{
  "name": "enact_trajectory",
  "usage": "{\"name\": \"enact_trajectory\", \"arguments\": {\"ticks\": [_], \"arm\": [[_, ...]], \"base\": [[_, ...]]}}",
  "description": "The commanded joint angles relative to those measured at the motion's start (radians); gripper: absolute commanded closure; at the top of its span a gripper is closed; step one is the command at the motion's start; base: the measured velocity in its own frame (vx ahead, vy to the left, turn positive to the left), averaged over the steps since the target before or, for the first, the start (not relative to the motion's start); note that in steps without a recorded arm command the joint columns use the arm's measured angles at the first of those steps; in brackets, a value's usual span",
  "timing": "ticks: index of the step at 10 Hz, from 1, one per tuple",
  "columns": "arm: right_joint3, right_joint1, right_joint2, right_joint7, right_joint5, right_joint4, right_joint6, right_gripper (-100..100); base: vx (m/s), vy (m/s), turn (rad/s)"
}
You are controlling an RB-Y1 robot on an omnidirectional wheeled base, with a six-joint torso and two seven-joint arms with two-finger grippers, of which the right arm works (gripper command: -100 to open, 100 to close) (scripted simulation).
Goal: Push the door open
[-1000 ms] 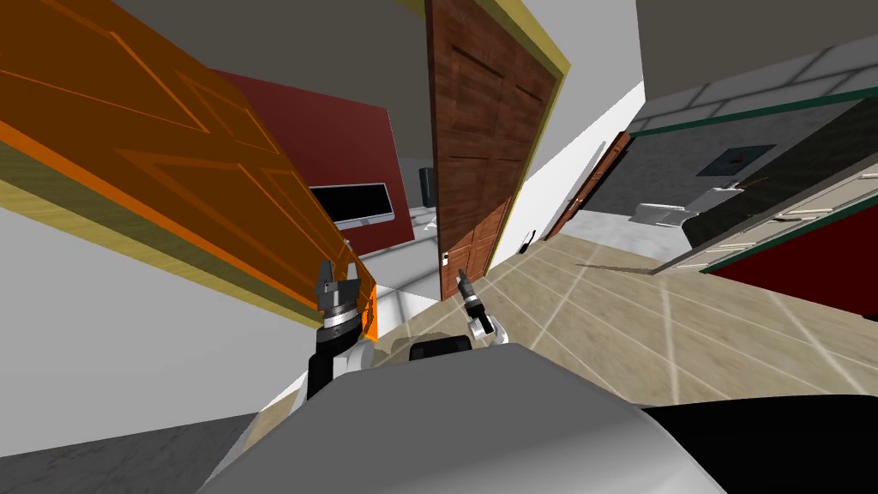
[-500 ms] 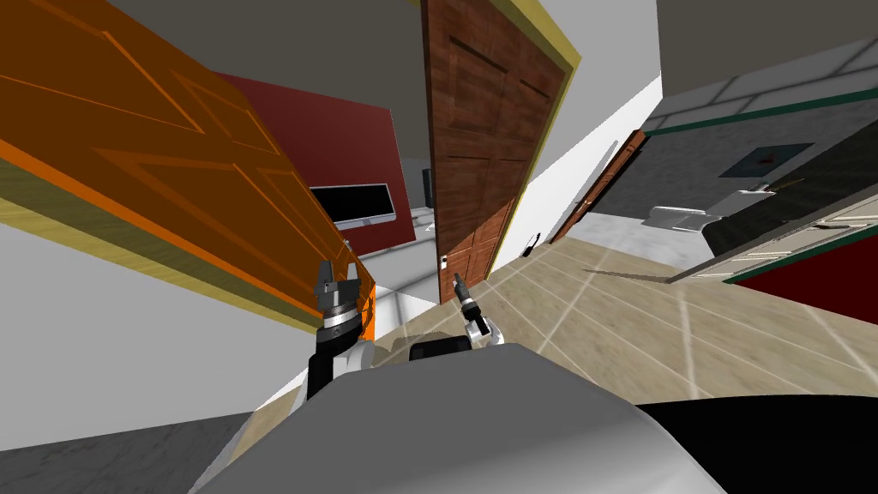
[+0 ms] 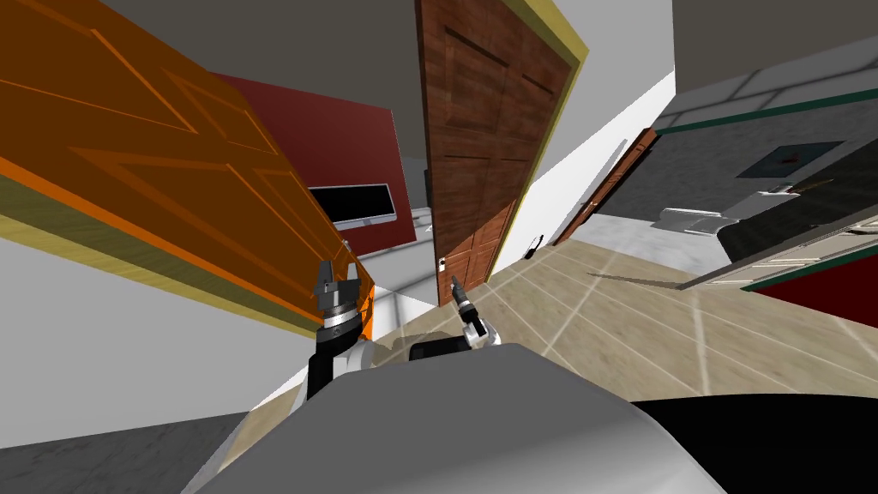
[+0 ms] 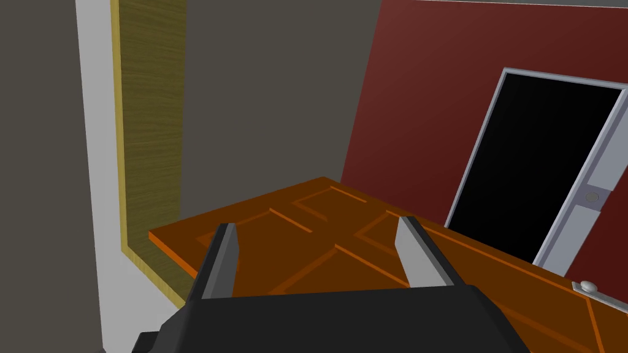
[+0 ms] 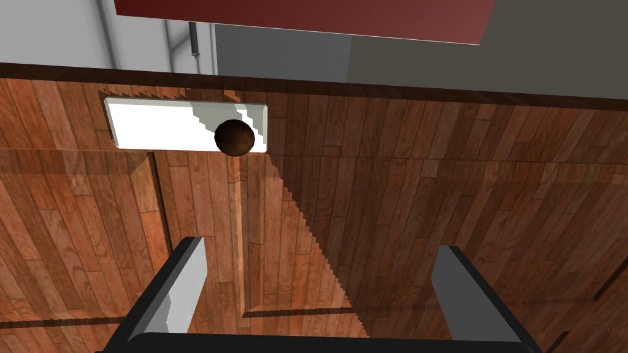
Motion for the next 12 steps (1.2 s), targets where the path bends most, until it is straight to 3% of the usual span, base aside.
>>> {"name": "enact_trajectory", "arguments": {"ticks": [1, 10, 12], "arm": [[0.005, -0.015, 0.007, 0.004, 0.0, 0.04, -0.007, -100], [0.034, -0.072, 0.053, 0.019, 0.003, 0.209, -0.029, -100], [0.035, -0.071, 0.052, 0.018, 0.003, 0.207, -0.026, -100]], "base": [[0.091, -0.09, 0.052], [0.083, -0.084, 0.046], [0.074, -0.074, 0.015]]}}
